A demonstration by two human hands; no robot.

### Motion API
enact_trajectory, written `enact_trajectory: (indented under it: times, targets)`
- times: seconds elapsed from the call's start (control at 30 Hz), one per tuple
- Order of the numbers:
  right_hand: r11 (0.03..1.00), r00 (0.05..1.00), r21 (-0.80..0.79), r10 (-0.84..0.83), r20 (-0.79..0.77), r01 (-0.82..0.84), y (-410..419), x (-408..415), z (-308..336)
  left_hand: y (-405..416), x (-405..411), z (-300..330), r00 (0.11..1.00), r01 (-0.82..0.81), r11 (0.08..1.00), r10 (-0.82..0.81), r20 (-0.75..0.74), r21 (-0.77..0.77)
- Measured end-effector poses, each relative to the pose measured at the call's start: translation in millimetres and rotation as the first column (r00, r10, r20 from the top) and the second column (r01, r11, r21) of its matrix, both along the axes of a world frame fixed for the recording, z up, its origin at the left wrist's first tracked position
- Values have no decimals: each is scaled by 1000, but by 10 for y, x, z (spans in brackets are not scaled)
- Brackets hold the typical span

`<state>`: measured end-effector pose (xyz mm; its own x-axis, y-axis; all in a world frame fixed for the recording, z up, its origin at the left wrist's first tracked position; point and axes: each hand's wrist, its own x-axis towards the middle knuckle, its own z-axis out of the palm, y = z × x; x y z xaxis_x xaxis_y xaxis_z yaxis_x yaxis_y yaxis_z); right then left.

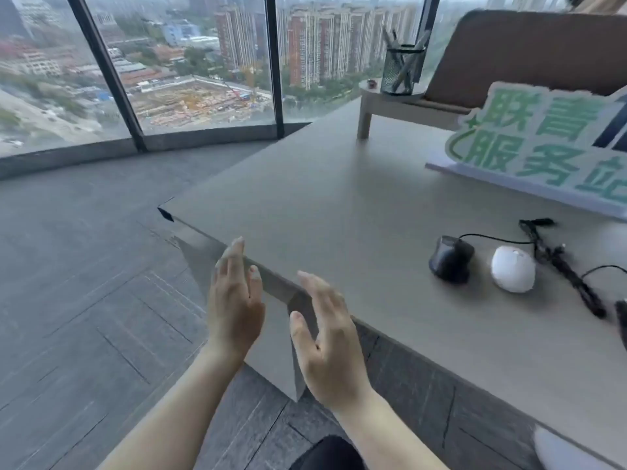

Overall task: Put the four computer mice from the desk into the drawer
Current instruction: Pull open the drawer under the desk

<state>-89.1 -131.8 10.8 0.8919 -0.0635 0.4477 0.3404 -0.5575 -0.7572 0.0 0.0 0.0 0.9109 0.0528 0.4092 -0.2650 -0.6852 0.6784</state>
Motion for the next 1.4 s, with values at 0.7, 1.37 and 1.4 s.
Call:
enact_trajectory:
  times: [0.7,1.37,1.4]
  targets:
    - [867,726,282,-123,-677,410,485,712,-1172,587,1305,-1168,705,-601,506,-27,-708,-618]
    - [982,793,135,-22,-609,130,853,-11,-1061,1485,433,-1270,676,-669,456,45,-736,-587]
    - [986,790,134,3,-613,100,912,-79,-1067,1571,334,-1270,681,-669,448,51,-730,-593]
